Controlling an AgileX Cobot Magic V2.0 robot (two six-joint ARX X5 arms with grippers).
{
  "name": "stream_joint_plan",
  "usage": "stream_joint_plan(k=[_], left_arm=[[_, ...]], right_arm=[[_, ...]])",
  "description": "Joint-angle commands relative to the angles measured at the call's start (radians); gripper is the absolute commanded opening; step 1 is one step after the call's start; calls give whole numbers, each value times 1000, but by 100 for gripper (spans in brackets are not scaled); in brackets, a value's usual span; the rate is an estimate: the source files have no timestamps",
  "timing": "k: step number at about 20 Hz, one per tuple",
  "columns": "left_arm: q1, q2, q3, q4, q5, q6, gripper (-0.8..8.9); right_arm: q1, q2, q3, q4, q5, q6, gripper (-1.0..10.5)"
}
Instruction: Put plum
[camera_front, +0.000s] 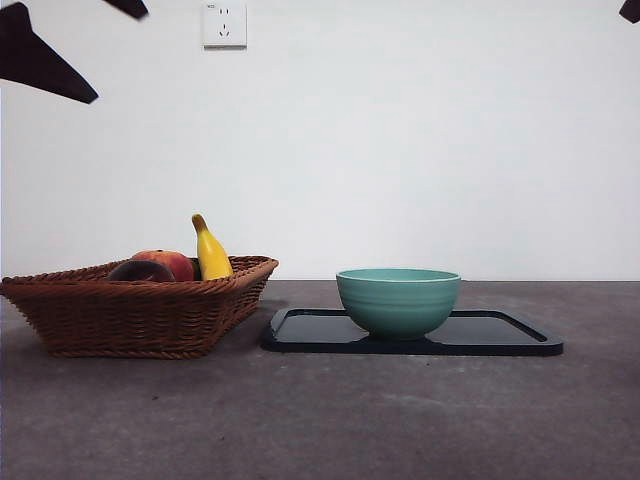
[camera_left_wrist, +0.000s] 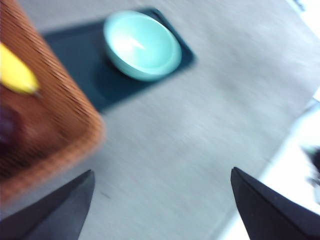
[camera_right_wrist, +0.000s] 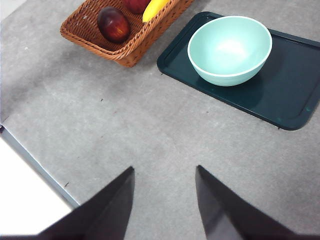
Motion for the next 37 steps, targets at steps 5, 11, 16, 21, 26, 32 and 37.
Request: stream_joint_plan(k=[5, 11, 16, 21, 26, 32, 37], left_arm=[[-4, -18, 21, -84, 45, 43, 436], [-4, -18, 21, -84, 45, 55, 436], [-4, -18, 21, -84, 45, 58, 436], [-4, -18, 21, -84, 45, 60, 436], [-4, -18, 21, -84, 45, 61, 436], [-4, -18, 21, -84, 45, 62, 436], [-4, -18, 21, -83, 45, 62, 436]], right_arm=[[7, 4, 5, 9, 1, 7, 195], [7, 4, 5, 9, 1, 15, 195], [7, 17, 5, 37, 13, 79, 195], [-10, 174, 59, 121, 39, 206, 225], [-77, 465, 237, 165, 61, 174, 267], [-135, 823, 472, 163, 61, 121, 267], [-137, 1021, 554, 190, 99, 96, 267]])
